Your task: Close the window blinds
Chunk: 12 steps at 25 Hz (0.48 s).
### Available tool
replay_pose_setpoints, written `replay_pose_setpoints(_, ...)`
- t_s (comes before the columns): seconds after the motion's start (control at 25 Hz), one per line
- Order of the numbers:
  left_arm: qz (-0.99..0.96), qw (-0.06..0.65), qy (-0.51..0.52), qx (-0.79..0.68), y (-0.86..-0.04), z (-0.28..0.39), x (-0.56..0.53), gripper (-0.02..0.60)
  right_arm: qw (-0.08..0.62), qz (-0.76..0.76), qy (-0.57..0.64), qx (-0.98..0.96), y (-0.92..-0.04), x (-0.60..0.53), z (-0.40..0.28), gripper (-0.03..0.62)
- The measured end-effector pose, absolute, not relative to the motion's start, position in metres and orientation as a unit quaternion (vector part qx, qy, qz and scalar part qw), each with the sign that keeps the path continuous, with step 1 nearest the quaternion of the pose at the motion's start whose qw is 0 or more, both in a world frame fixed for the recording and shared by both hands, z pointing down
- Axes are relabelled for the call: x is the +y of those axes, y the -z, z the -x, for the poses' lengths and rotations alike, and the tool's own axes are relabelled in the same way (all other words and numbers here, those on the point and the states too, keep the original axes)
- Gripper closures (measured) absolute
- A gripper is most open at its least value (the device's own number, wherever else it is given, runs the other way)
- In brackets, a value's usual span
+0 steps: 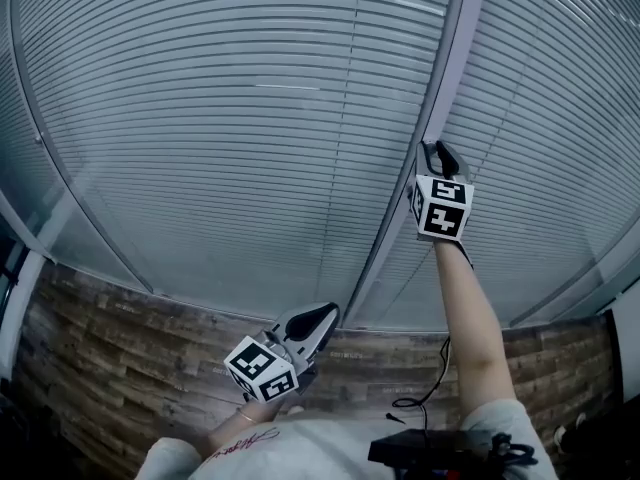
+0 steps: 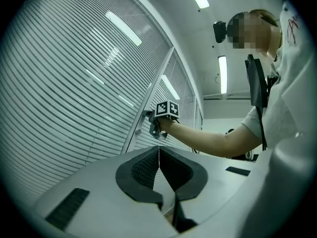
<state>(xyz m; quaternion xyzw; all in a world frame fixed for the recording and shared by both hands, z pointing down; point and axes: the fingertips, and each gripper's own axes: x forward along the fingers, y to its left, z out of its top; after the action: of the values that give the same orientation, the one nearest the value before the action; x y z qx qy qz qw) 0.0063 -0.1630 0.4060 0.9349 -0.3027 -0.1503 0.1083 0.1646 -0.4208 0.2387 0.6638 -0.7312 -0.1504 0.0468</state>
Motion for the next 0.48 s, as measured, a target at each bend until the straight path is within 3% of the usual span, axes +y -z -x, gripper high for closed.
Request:
replay_pose_setpoints(0.2, -0.936, 0.108, 0.144, -0.301, -0.405, -0.009, -0.163, 0.563, 0.208, -0.636, 0.337, -0.662, -0.241, -0.419, -0.155, 0.461)
replay_pose_setpoints(0.48, -0.938, 0.111, 0.139, -0.297, -0.404, -0.017, -0.166, 0.563, 0.322, -0.573, 0.456, -0.600, -0.247, -0.423, -0.152, 0.461)
